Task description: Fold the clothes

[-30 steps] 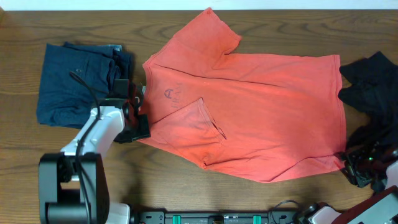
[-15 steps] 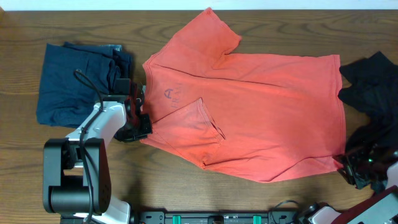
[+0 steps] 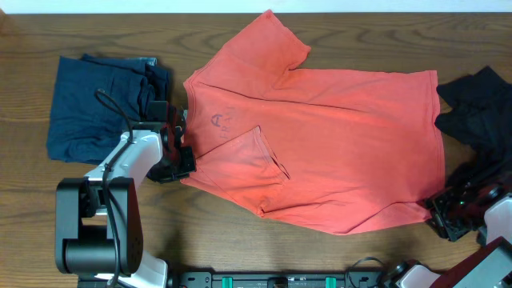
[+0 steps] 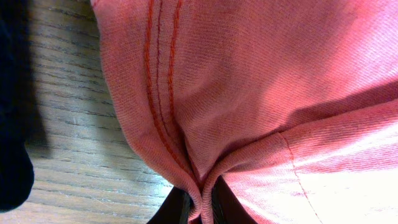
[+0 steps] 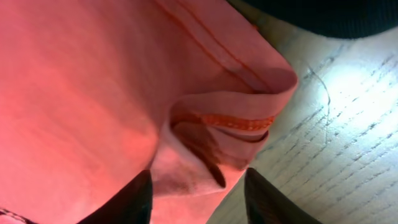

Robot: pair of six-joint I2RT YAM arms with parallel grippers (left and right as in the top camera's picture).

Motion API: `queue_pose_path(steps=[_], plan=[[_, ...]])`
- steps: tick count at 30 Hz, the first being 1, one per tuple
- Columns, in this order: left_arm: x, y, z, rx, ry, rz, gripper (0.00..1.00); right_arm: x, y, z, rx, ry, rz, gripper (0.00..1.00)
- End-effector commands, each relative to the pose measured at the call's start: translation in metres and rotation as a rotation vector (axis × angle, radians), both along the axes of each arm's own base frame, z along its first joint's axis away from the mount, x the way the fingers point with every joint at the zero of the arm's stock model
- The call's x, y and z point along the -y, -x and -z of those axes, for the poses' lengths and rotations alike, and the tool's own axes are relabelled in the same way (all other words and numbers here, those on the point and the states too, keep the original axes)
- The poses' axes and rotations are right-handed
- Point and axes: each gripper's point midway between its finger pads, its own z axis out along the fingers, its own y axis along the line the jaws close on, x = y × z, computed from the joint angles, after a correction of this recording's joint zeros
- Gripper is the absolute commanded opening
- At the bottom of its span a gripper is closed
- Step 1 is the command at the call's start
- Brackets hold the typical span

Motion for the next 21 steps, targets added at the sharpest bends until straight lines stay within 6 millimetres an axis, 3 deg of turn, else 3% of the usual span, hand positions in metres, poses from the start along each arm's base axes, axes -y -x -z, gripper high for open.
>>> queue_pose_path(steps=[1,15,17,21], plan=[[-0.014,0.020,0.022,-0.093,-0.067,-0.005,0.11,-0.004,0.004,0.008,-0.017,-0.002,0.014,0.38],[-0.014,0.020,0.022,-0.093,-0.067,-0.005,0.11,-0.001,-0.014,0.007,0.062,-0.009,0.062,0.23],[-0.013,0.020,0.022,-0.093,-0.067,-0.005,0.11,-0.002,-0.013,0.007,0.059,-0.013,0.062,0.25],[-0.013,0.020,0.022,-0.093,-0.067,-0.005,0.11,-0.010,-0.006,0.007,0.030,-0.043,0.057,0.39]])
